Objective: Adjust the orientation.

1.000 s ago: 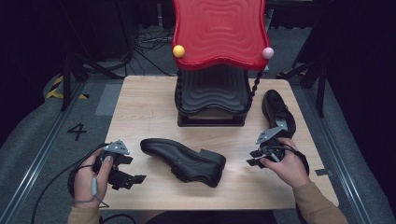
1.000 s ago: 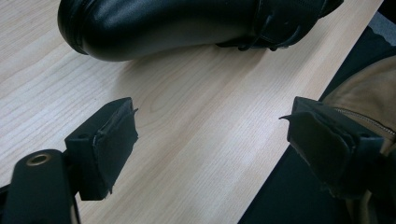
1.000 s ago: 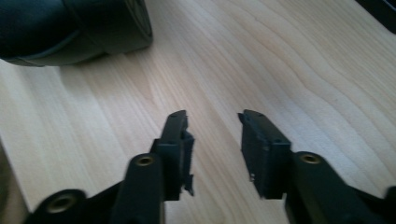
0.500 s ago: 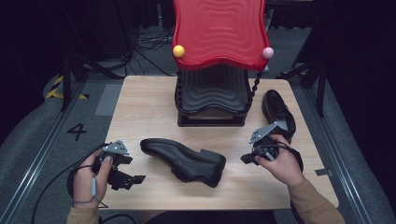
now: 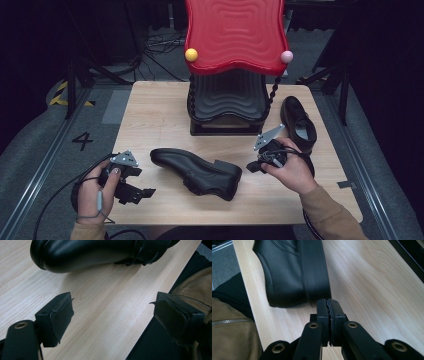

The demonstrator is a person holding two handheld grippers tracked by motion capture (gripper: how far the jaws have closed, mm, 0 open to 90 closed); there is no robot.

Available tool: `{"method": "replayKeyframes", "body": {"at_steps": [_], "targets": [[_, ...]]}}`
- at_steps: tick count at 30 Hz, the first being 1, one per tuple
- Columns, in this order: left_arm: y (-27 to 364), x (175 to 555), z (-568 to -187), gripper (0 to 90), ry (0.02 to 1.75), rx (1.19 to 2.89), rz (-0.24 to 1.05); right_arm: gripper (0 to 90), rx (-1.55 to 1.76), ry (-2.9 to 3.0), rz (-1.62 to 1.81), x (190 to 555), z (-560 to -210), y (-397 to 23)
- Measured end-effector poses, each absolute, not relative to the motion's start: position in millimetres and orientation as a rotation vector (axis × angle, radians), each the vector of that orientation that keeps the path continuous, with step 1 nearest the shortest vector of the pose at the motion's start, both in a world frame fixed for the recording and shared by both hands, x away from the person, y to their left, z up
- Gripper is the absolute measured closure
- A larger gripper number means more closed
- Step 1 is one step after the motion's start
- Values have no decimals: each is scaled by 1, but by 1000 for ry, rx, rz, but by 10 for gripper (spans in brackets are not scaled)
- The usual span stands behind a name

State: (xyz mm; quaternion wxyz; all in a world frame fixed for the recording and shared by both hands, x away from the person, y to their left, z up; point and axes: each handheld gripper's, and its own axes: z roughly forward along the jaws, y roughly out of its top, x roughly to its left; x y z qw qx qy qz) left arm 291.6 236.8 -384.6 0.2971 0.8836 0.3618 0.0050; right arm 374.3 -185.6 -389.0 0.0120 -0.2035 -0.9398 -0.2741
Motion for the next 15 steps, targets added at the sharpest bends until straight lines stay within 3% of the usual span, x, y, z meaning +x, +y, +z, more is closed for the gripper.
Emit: {"method": "replayKeyframes", "body": {"at_steps": [15], "targets": [[237,291,-385,167,966,2344,8,893,-593,-2940,-826,376,-389,-155]]}}
